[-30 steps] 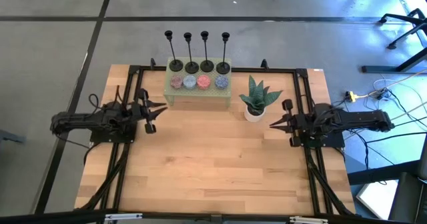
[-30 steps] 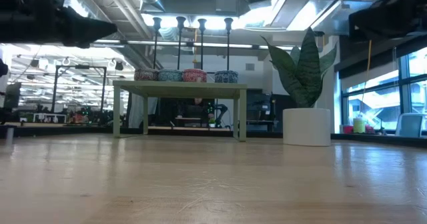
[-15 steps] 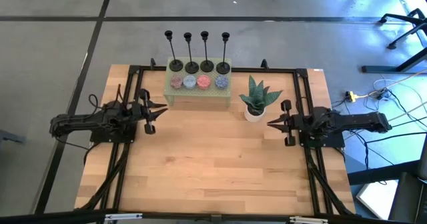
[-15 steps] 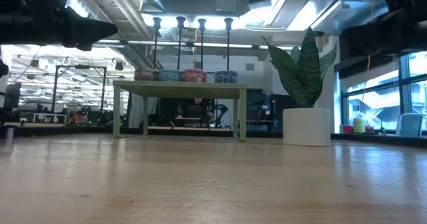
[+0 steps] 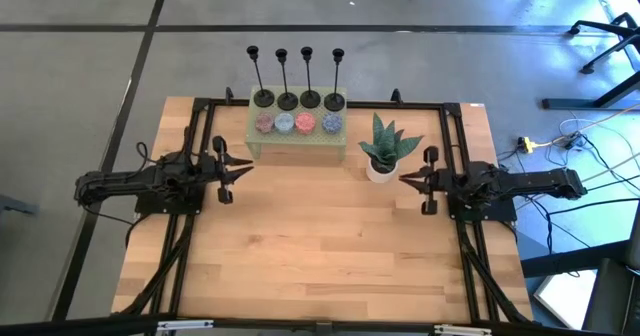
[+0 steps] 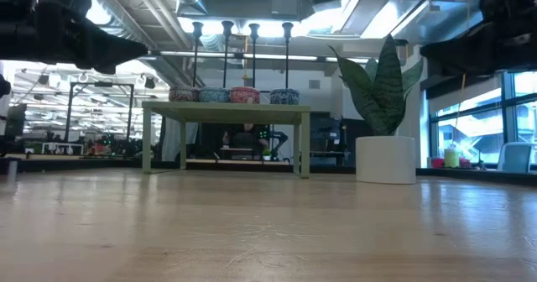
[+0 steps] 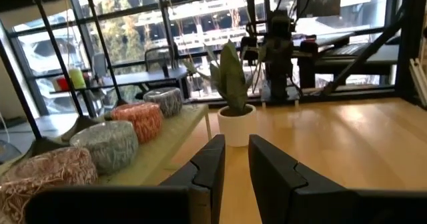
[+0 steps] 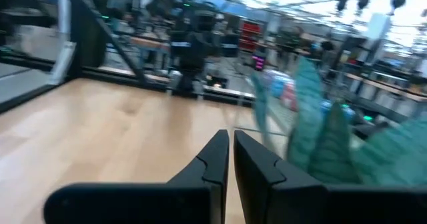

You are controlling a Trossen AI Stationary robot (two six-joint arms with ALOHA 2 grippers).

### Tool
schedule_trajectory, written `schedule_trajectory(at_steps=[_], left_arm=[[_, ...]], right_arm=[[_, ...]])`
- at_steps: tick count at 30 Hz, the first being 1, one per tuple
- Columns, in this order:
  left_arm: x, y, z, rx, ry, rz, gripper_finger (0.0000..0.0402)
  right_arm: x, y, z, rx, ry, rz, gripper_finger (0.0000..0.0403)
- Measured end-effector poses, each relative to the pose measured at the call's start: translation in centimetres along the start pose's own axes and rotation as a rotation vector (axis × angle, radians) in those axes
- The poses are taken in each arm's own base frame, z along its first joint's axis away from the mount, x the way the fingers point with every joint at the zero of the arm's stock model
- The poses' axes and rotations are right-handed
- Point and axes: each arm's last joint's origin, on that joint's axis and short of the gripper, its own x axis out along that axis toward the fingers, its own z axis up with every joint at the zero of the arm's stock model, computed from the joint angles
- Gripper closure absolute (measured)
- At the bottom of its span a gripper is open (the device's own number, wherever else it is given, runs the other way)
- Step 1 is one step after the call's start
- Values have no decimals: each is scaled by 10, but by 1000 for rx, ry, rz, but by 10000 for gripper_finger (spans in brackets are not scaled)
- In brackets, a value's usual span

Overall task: Pick & Place candle stick holders
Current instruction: Return to Home Position

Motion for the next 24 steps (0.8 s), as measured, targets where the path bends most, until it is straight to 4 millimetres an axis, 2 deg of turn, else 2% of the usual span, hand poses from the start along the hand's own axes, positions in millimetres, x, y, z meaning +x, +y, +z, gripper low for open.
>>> schedule_trajectory(at_steps=[4,24], left_arm=[[0,0,0,-5,4,-5,339],[1,-1,-4,32,45,-29,339]], right_arm=[[0,-1,0,0,9,-47,376],[0,-1,0,3,7,-47,375]])
